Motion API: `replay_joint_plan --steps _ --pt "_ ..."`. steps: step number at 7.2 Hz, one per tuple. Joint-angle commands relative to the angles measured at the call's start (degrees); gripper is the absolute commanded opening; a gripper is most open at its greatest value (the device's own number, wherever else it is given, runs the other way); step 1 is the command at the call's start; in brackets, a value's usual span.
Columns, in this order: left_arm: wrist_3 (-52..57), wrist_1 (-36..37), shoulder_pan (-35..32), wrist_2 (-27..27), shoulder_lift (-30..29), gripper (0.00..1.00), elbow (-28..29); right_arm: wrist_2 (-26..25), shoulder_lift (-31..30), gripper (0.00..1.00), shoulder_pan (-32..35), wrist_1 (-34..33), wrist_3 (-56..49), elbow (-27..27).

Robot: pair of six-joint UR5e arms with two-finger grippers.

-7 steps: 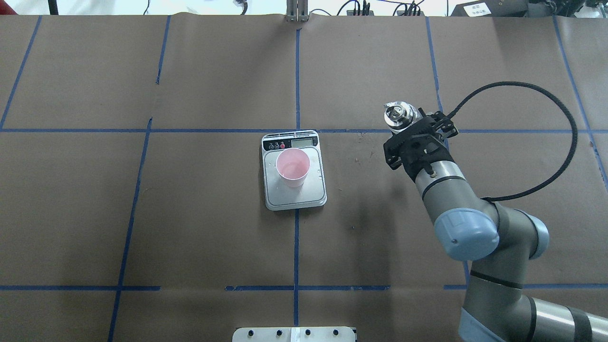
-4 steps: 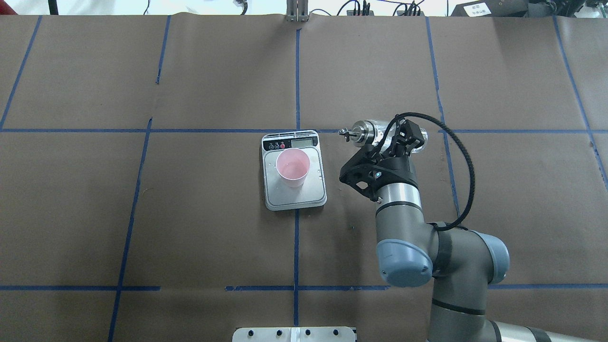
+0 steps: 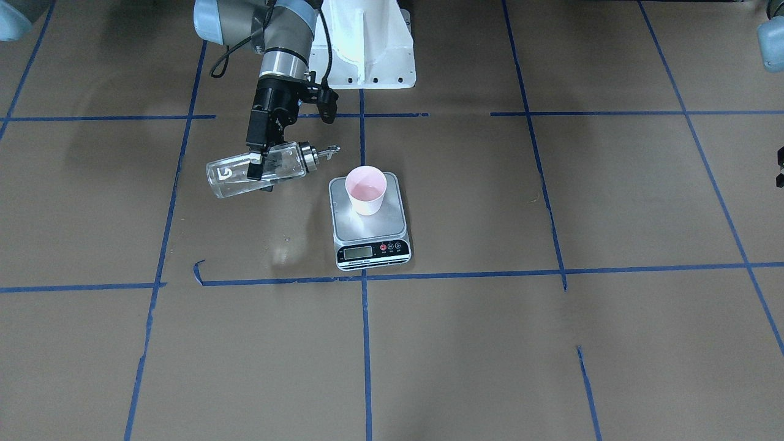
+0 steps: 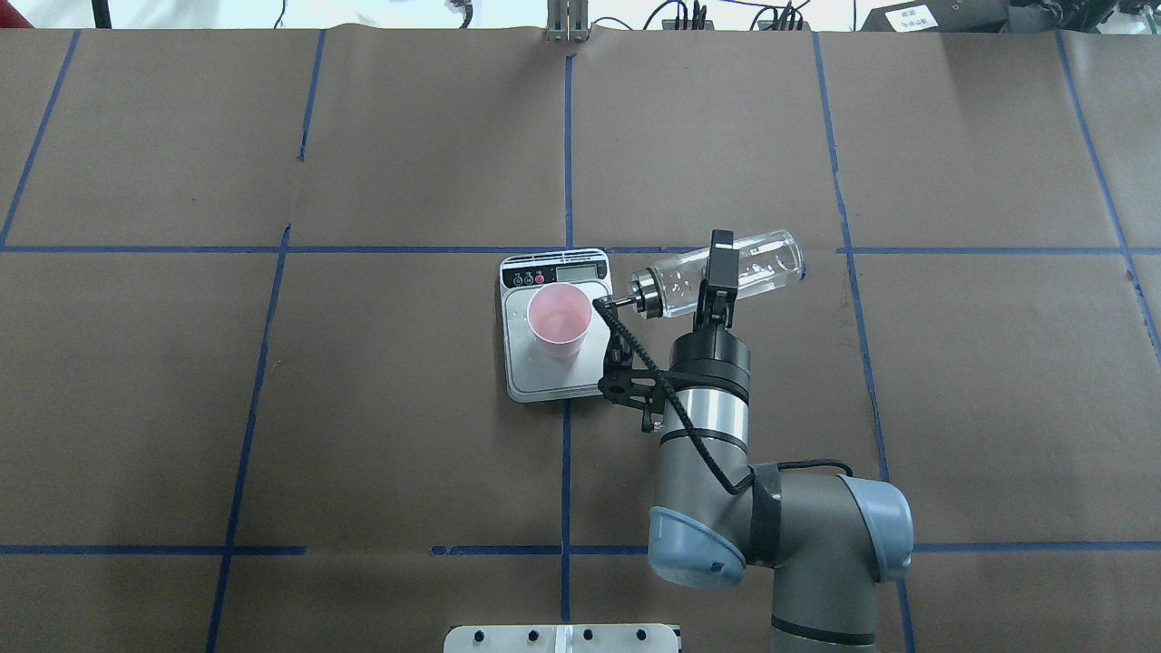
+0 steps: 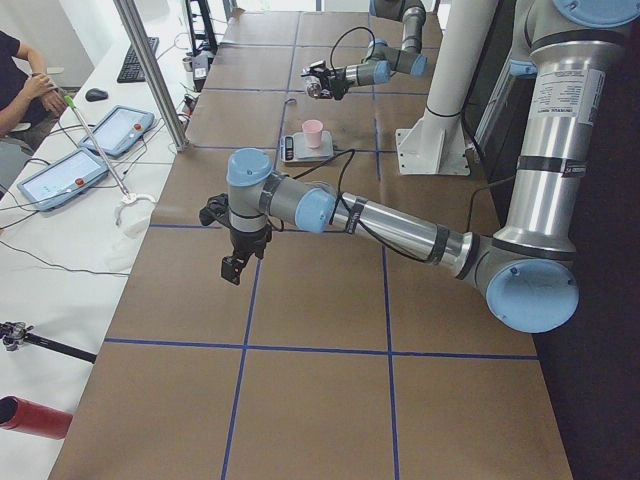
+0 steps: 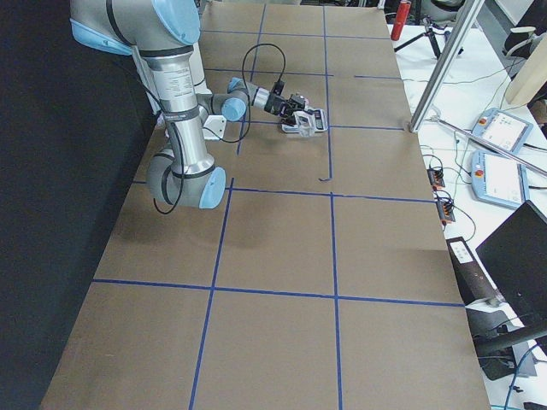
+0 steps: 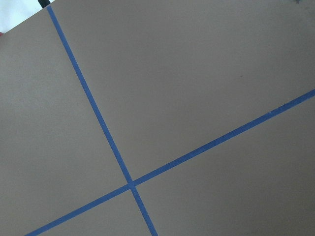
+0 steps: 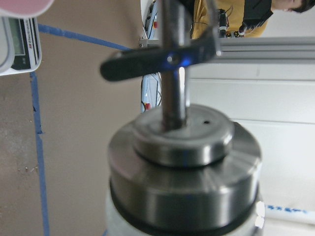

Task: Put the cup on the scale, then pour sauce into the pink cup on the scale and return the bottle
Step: 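Tilt the bottle with the right gripper to pour into the pink cup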

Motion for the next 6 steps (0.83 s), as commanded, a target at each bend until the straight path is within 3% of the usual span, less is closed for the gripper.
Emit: replay_joint_plan --steps 1,6 --pt "-0.1 0.0 0.0 0.0 0.0 1.0 0.4 -5.2 2.2 0.0 -0.6 -1.0 -5.7 -4.6" --pt "-0.2 0.1 0.0 -0.1 0.0 1.0 0.4 -6.2 4.8 0.0 2.5 -0.8 -16.4 -6.3"
